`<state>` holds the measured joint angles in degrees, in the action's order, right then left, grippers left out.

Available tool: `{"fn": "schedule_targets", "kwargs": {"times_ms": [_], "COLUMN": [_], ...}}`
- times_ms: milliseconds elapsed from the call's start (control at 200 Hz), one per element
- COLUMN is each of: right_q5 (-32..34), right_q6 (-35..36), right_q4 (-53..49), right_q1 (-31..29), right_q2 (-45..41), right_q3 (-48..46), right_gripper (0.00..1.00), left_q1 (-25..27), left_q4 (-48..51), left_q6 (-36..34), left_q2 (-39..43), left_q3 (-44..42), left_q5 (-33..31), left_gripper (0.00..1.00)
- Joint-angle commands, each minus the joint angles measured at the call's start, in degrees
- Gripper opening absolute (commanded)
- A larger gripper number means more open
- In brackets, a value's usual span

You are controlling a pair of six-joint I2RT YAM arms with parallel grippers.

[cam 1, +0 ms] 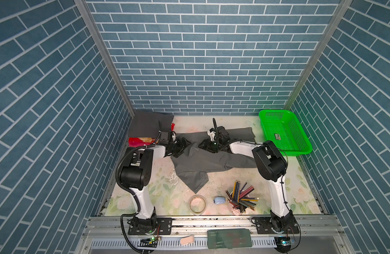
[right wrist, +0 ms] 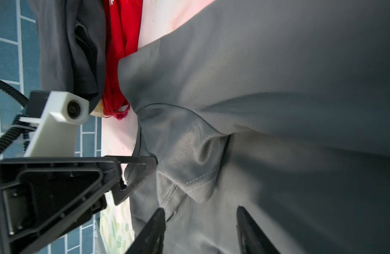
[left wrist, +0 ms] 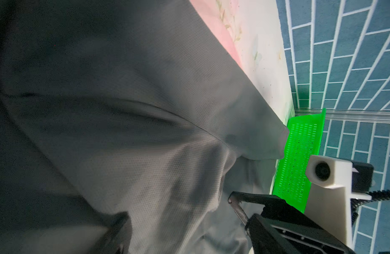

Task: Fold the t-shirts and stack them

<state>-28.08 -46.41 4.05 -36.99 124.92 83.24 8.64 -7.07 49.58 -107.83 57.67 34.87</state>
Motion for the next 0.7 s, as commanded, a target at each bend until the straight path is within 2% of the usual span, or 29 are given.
{"fn": "schedule_targets", "kwargs": {"times_ms": [0, 480, 695], "right_q5": [-2.2, -3.9, -3.0], "right_q6": [-2.7, -4.5, -4.2], "right_q4": [1.7, 3.6, 3.2], "right_q1": [-0.5, -0.8, -0.8], "right_q2": [2.3, 6.7, 7.0], "right_q3": [1.5, 5.0, 5.5], "right_gripper": [0.50, 0.30, 0.13], "left_q1": [0.1, 0.1, -0.1], "left_q4": [-1.5, -0.7, -0.6], "left_q6": [0.5, -0.6, -1.0], "left_q2": [-1.6, -3.2, -3.8], "left_q3": [0.6, 0.2, 0.0], "left_q5": [-0.3, -0.8, -0.8], "left_gripper": [0.86, 0.86, 0.86]}}
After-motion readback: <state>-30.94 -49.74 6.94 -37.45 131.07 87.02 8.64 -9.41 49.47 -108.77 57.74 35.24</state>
